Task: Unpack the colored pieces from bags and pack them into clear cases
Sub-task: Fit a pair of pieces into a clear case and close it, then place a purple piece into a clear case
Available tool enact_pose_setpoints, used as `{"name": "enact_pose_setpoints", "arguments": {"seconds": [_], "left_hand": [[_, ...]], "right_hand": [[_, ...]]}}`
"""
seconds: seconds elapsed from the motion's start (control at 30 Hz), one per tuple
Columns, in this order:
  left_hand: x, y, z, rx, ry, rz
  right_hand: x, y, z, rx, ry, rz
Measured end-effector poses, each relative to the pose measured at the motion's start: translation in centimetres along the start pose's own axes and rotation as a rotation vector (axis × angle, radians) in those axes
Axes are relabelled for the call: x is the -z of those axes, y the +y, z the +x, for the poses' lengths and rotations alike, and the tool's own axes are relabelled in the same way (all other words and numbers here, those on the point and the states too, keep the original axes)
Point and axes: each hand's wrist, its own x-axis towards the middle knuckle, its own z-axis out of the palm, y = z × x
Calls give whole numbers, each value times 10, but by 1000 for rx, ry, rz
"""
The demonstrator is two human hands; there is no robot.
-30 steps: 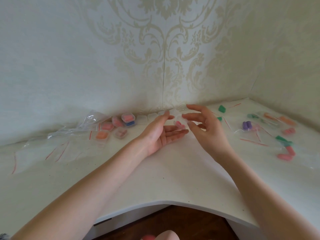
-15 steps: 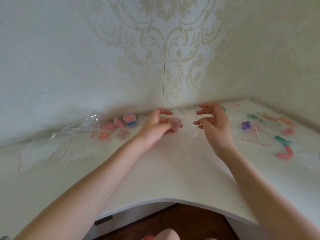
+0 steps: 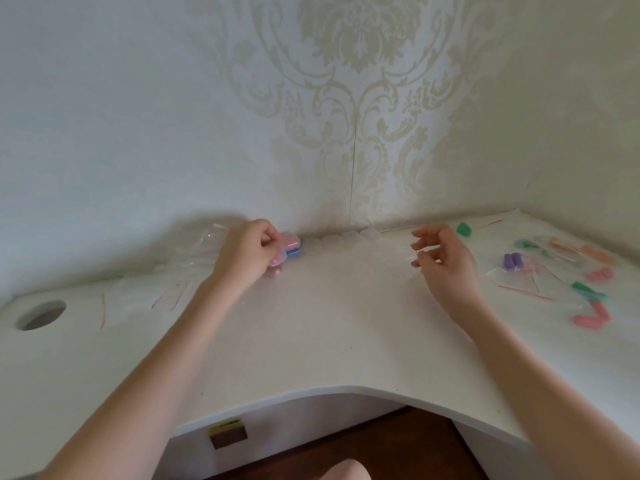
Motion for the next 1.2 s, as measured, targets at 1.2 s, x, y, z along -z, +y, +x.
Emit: {"name": "enact_pose_setpoints", "arguments": {"seconds": [1.2], "left_hand": [[-163, 59, -21, -152, -216, -487]], "right_hand": [[28, 0, 12, 81, 238, -122]]}}
